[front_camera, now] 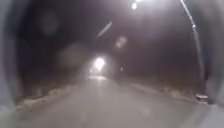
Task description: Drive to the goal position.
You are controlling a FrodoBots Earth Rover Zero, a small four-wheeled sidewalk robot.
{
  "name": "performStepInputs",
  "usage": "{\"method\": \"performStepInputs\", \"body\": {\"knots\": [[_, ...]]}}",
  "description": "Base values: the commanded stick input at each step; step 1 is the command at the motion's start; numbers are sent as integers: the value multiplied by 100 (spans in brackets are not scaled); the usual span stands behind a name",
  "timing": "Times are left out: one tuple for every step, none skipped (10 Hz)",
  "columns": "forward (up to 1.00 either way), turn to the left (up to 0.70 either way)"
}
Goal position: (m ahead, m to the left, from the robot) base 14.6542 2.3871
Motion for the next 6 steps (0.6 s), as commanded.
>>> {"method": "performStepInputs", "body": {"knots": [[100,10],[100,10],[100,11],[100,11],[100,10],[100,10]]}}
